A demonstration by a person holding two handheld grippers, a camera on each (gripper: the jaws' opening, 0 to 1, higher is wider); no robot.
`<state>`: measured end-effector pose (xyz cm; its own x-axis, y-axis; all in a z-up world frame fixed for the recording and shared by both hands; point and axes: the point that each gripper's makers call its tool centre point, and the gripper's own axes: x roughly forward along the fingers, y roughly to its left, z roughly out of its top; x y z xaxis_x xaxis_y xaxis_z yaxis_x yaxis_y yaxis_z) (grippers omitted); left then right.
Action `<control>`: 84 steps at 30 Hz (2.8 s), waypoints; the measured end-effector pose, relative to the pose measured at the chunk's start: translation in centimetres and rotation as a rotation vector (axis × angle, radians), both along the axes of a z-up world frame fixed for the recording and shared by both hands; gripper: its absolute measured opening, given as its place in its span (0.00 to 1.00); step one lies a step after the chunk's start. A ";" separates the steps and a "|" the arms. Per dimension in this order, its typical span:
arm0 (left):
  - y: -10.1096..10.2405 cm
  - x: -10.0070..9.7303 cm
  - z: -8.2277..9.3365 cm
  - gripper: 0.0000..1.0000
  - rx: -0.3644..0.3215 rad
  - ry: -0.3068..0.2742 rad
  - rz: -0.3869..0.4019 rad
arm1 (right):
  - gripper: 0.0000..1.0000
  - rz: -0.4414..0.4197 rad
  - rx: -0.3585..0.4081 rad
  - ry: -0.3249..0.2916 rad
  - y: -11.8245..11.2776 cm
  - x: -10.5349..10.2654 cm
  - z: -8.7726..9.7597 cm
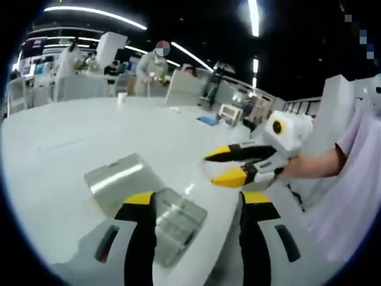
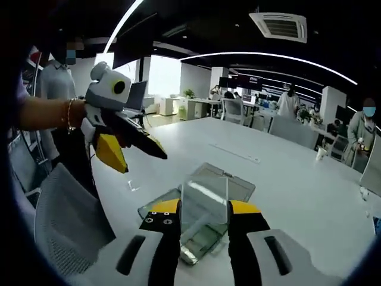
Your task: Insert the divider into the dual guide fixture by aligning both edges with the guide slots and pushing it downward to the bottom, including one-sided entry, uneven engagement, binding, and posture correction.
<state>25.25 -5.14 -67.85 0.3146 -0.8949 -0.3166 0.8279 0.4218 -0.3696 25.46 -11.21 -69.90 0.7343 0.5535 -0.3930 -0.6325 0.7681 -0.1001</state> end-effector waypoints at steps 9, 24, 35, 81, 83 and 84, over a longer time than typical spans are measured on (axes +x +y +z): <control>-2.0 0.2 0.5 0.32 -0.116 0.094 0.033 | 0.26 0.006 0.046 -0.021 1.5 -0.3 0.8; -2.8 0.7 1.0 0.11 -0.238 0.207 0.078 | 0.26 0.009 0.071 -0.048 2.5 -0.3 1.6; -2.9 0.6 0.7 0.04 -0.231 0.241 0.078 | 0.26 0.012 0.059 -0.066 2.6 -0.1 1.8; -0.1 1.0 0.1 0.00 -0.131 0.210 0.079 | 0.18 0.244 -0.157 -0.034 -2.2 -1.8 3.1; -0.2 0.9 0.2 0.00 -0.109 0.191 0.060 | 0.15 0.311 -0.162 -0.010 -2.2 -2.0 3.7; -0.2 0.9 0.3 0.00 -0.100 0.178 0.052 | 0.15 0.315 -0.175 -0.003 -2.4 -1.8 4.0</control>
<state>26.15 -5.38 -67.57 0.3082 -0.9088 -0.2813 0.7240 0.4159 -0.5503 23.63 -13.59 -65.87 0.5395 0.6775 -0.4999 -0.8350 0.5066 -0.2147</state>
